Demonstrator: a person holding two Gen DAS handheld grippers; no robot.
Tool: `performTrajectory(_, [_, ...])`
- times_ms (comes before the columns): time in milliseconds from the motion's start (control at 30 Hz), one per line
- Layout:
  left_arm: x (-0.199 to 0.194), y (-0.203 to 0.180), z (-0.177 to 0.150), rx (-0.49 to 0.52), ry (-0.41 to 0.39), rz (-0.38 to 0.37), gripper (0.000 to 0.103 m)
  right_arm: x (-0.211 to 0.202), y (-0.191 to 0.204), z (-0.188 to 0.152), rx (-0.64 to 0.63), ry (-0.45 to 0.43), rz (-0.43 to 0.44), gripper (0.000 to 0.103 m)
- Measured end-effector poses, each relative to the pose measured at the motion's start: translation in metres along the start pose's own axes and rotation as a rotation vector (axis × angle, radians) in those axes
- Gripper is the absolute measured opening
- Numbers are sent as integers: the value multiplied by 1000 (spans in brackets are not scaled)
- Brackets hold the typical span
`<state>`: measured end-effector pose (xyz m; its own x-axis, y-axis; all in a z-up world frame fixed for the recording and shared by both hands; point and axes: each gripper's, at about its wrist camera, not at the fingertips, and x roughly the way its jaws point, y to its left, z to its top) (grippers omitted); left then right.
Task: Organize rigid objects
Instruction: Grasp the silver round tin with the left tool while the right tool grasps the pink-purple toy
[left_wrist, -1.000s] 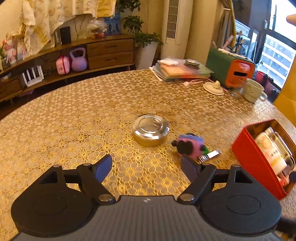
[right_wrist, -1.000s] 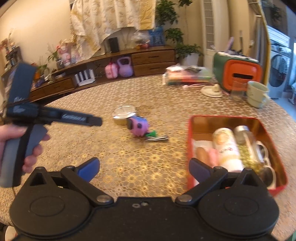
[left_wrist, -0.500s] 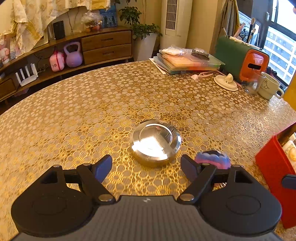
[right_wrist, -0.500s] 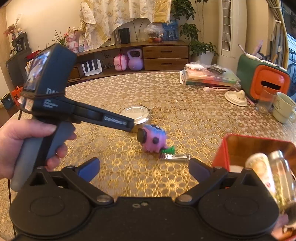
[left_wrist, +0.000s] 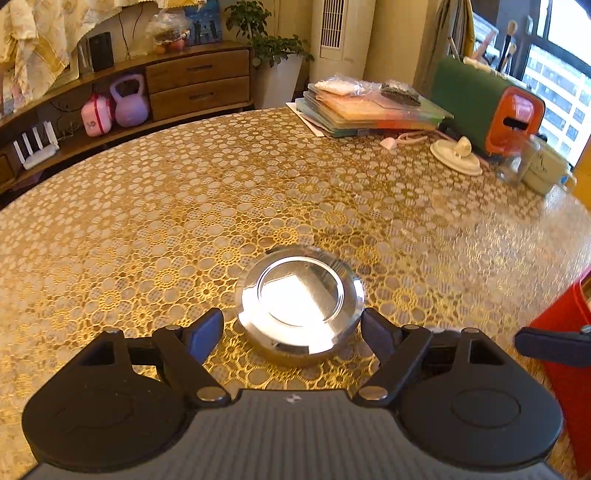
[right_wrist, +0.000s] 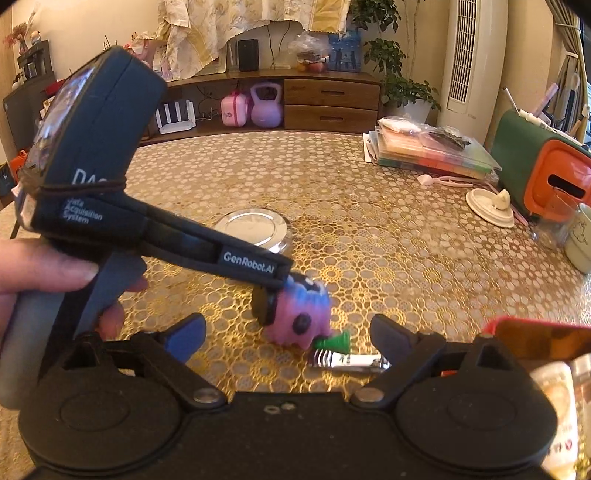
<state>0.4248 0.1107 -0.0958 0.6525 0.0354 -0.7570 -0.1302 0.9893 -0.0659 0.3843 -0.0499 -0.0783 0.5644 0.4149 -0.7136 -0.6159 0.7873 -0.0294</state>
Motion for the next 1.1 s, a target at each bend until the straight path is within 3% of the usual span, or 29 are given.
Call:
performTrajectory(233, [7,5,4,-38,-10,-34,81,16,-2,3,12,-5,-5,83])
performTrajectory(500, [5,5,1,-30,-31,-38,78,21,-4,2,41,3,-1,54])
performTrajectory(800, [-6,7,-2,-32,-37,-19,77,8,2,1,30,-5,-25,52])
performTrajectory(1100, [-41,2,-9,-23,-52,-23,77,-26,7,-2,30,-24,-26,51])
